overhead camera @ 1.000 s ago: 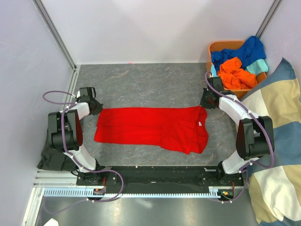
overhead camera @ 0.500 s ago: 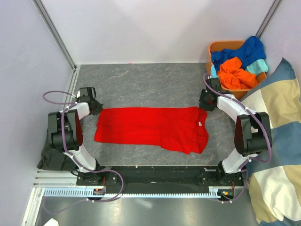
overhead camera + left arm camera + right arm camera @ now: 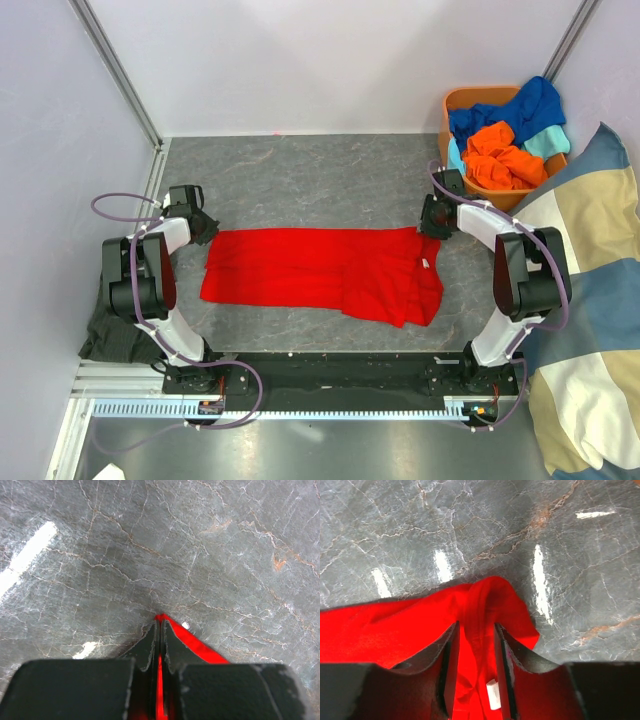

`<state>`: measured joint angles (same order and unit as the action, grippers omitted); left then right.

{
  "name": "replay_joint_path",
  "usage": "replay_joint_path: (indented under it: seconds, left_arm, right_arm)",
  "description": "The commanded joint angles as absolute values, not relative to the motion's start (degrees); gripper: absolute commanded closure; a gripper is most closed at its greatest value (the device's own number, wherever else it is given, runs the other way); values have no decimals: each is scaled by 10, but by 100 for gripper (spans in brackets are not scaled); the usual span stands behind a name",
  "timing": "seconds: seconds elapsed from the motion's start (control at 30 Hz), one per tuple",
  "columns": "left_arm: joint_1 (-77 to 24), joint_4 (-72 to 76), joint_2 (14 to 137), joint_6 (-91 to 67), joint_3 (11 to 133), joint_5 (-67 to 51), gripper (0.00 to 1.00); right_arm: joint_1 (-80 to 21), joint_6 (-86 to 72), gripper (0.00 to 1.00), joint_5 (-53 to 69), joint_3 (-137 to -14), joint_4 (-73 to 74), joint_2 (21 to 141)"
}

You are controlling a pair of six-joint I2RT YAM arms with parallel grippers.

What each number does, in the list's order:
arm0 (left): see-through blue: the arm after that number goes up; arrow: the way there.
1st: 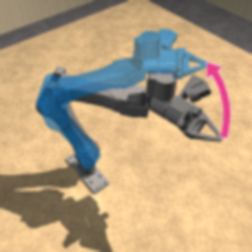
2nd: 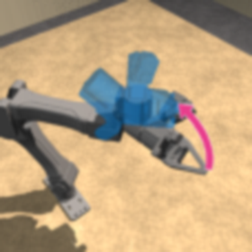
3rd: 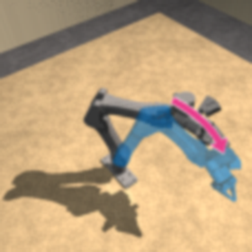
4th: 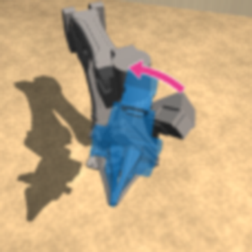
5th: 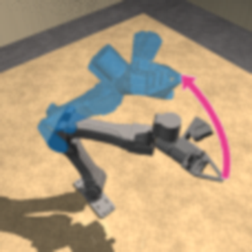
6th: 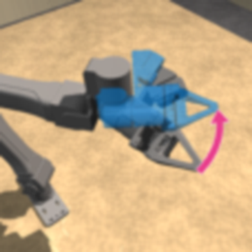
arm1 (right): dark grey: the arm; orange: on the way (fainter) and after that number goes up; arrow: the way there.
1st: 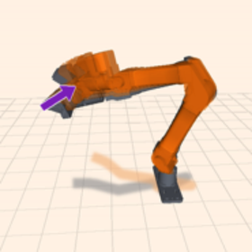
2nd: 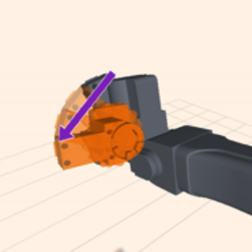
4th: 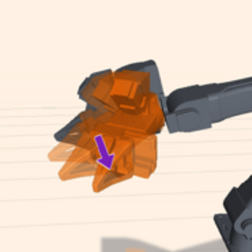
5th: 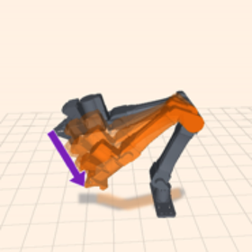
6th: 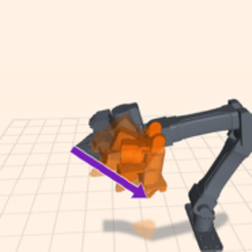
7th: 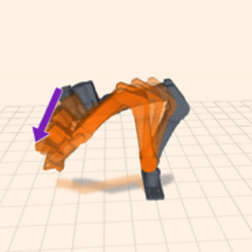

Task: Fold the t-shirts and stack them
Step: Fold the other side of the tshirt into a rectangle

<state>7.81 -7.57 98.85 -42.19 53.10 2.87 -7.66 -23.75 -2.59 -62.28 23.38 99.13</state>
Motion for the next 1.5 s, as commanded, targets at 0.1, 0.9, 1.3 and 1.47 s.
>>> replay_joint_path:
  seconds: [0.1,0.9,1.3,1.47]
  left_arm:
    - [81,-70,1000,-423,541,35,98]
    - [93,-79,989,-417,544,44,98]
    - [116,-83,977,-415,553,37,98]
    - [124,-83,979,-415,555,33,98]
  right_arm:
    - [-78,-240,73,-22,-622,211,1004]
    - [-77,-232,100,-47,-673,269,943]
    - [-65,-227,100,-62,-694,283,954]
    - [-63,-228,100,-65,-694,282,961]
